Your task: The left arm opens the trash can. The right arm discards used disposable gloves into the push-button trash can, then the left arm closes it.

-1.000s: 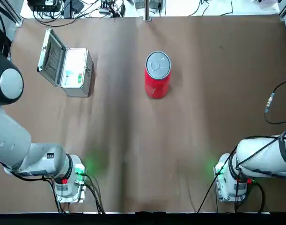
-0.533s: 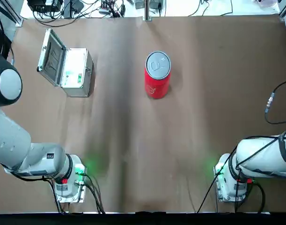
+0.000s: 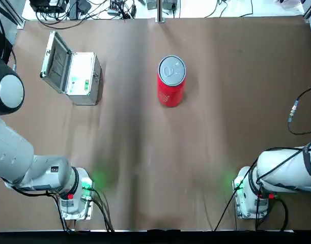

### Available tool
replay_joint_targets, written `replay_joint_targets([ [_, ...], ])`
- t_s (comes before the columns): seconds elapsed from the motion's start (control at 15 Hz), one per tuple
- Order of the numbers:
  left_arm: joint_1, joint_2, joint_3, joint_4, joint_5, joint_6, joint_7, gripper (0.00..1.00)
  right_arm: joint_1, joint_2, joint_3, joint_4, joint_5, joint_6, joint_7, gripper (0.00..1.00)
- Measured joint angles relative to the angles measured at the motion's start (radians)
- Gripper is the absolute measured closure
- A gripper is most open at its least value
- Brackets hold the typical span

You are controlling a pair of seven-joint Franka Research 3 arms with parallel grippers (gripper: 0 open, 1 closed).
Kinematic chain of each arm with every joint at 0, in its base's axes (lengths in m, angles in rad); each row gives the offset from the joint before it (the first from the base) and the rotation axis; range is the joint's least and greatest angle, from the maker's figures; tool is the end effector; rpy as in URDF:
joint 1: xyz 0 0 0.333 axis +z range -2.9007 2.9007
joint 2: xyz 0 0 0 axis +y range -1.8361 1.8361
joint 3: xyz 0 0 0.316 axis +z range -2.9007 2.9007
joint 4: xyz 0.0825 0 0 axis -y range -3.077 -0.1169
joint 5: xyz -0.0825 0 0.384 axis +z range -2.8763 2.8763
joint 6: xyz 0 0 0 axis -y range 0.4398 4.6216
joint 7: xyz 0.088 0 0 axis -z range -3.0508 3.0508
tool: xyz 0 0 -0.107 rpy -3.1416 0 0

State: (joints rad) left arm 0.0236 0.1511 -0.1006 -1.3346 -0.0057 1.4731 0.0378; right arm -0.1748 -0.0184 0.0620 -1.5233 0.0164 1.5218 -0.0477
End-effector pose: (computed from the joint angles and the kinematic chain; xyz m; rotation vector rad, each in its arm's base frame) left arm 0.5897 -0.0408 0.6401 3.1159 -0.1782 -0.0191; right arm 0.5410 -0.0591 0.6526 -3.1260 0.1003 -0.0282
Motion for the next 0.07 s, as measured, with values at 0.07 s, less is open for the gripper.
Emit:
replay_joint_targets([
  [0.07,0.001,0.000,0.001,0.000,0.000,0.004,0.000,0.00,0.000,0.000,0.000,0.000,0.000,0.000,0.000,0.00],
])
